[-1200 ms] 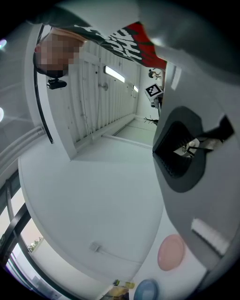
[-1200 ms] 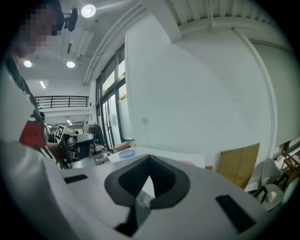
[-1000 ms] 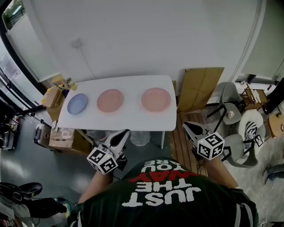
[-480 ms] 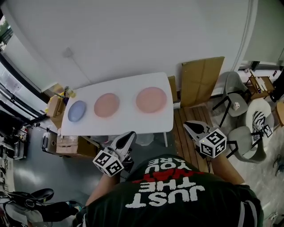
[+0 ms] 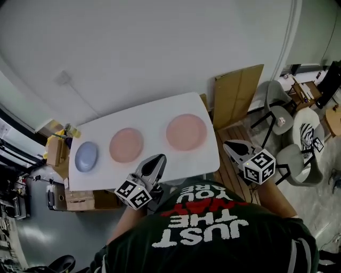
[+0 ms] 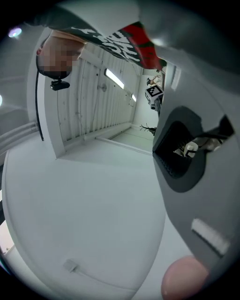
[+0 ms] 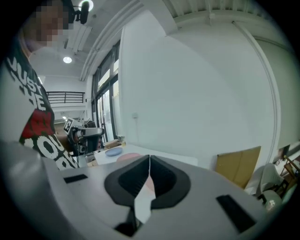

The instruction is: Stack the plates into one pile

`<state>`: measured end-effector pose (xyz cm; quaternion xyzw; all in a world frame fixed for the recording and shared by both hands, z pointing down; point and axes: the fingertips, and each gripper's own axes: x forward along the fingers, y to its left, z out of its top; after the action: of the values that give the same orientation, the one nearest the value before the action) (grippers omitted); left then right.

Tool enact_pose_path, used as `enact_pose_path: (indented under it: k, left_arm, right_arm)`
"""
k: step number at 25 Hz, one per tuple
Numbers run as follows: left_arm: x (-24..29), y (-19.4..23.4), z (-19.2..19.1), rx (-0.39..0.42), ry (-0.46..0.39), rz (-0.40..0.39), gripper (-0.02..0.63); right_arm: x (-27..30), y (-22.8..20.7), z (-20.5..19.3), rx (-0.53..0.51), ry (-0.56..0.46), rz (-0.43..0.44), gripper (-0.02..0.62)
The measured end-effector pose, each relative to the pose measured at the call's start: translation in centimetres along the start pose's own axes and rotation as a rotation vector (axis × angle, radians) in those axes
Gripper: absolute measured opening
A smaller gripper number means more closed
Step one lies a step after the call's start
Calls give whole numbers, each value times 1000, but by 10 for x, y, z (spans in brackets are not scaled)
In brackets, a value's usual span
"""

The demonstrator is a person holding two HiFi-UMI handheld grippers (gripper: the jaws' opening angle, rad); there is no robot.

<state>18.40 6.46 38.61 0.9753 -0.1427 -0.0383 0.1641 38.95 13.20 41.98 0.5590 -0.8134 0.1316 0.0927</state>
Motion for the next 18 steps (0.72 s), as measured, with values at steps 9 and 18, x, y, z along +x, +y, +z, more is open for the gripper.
enact_pose_path:
  k: [9, 18]
  left_arm:
    - [13, 129, 16, -45, 91, -150, 3]
    - [47, 163, -22, -113, 166, -129, 3]
  right_arm:
    - [120, -2, 37, 77, 1, -116, 8]
    - [163, -31, 28, 79, 63, -83, 8]
